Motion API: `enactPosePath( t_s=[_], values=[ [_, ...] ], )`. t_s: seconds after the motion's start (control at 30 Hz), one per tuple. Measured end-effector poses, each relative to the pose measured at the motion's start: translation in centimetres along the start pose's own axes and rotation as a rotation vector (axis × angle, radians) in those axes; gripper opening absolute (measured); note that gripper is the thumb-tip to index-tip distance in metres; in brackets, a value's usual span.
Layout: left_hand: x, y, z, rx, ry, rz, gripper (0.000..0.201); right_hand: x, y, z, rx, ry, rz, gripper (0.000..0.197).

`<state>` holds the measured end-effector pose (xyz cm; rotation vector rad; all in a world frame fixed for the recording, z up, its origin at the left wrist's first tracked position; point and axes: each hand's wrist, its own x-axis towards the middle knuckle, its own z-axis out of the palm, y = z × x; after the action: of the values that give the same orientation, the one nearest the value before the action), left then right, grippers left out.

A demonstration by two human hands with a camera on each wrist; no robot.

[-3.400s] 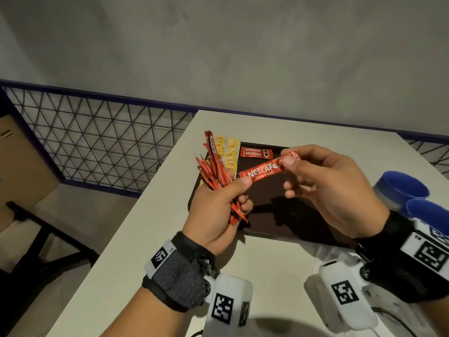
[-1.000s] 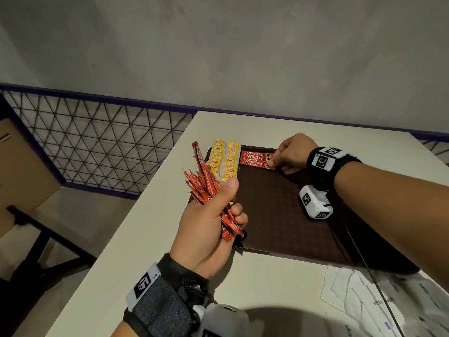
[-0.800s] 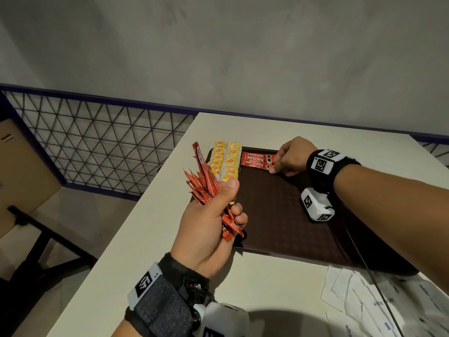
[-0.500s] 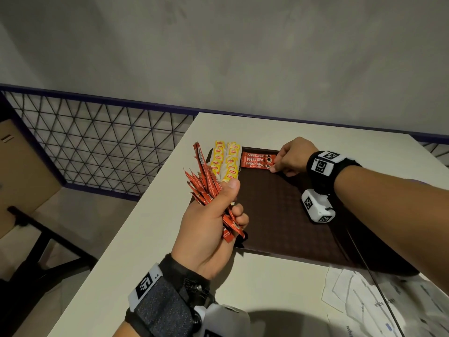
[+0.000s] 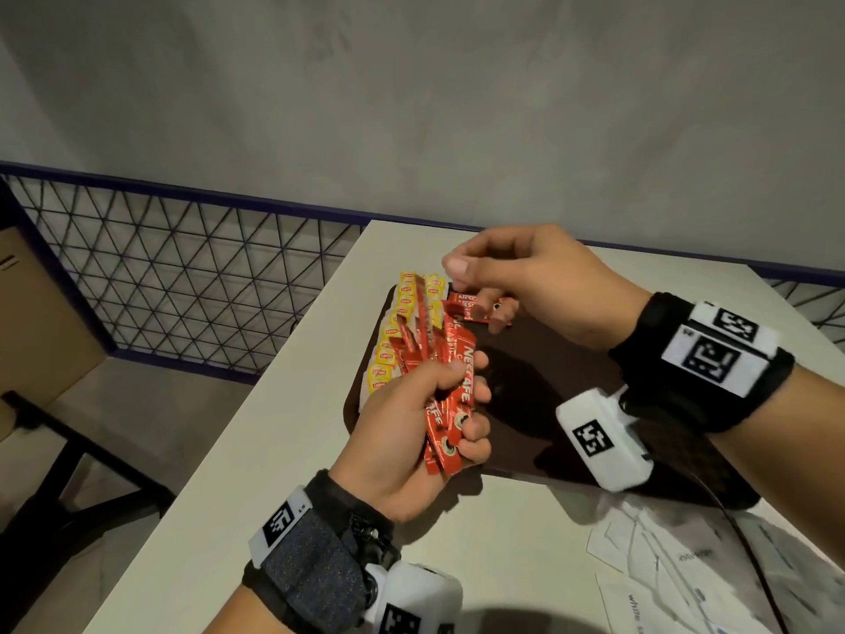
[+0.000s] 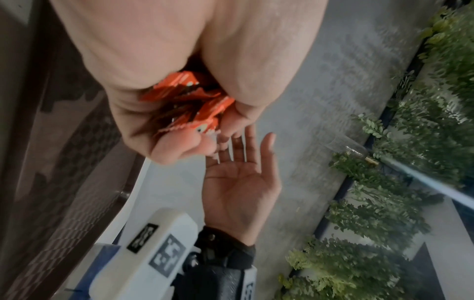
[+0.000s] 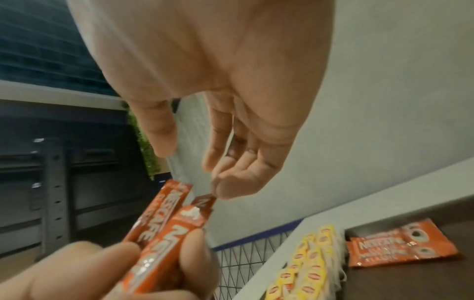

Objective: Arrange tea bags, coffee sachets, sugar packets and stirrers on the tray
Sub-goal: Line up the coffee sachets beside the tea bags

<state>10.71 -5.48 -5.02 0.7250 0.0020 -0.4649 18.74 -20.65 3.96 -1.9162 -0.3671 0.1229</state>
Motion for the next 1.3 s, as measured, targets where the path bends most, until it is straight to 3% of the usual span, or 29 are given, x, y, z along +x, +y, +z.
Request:
enactPosePath(
  t_s=[0.1, 0.2, 0.4, 0.57, 0.67, 0.73, 0.83, 0.93, 1.03, 1.17, 1.3],
  values=[
    [-0.4, -0.4, 0.3, 0.106, -0.119, -0.072, 0.025, -1.9, -1.3, 0.4, -0.126, -0.021, -0.039, 0.028],
    [-0.6, -0.8, 0.4, 0.154, -0.177, -0.12, 0.032, -2.9, -2.0, -0.3, -0.242, -0.056, -0.074, 0.02],
    [-0.6, -0.7, 0.4, 0.121, -0.224, -0.117, 0.022, -3.5, -2.0, -2.4, -0.065, 0.146, -0.109, 0.021],
    [0.1, -0.6, 0.4, 0.062, -0.085, 0.121, 0.018, -4.2, -1.3, -3.7, 0.197, 0.082, -0.01, 0.029],
    [0.7, -0.4, -0.2, 0.009, 0.066, 0.247, 0.014, -4.8, -0.8, -3.7, 0.185, 0.058, 0.023, 0.027],
    [0.9, -0.2, -0.4, -0.013, 0.119, 0.271, 0.023, -5.1, -0.5, -3.7, 0.103, 0.057, 0.04, 0.016],
    [0.7, -0.2, -0.5, 0.091, 0.098, 0.266, 0.04, -5.4, -0.3, -3.1, 0.01, 0.02, 0.069, 0.01],
    [0.3, -0.9, -0.3, 0.307, -0.009, 0.235, 0.026, -5.6, -0.3, -1.7, -0.041, -0.056, 0.058, 0.019],
    [0.4, -1.8, -0.3, 0.421, 0.003, 0.298, 0.021, -5.9, 0.2, -0.1, 0.024, -0.058, 0.064, 0.031],
    [0.7, -1.5, -0.4, 0.322, 0.03, 0.363, 0.022, -6.4, 1.0, 0.7, 0.032, 0.0, 0.033, 0.037],
    [0.9, -1.2, -0.7, 0.211, 0.12, 0.41, 0.024, -7.5, 1.6, 0.5, 0.084, -0.131, 0.097, 0.033]
  ],
)
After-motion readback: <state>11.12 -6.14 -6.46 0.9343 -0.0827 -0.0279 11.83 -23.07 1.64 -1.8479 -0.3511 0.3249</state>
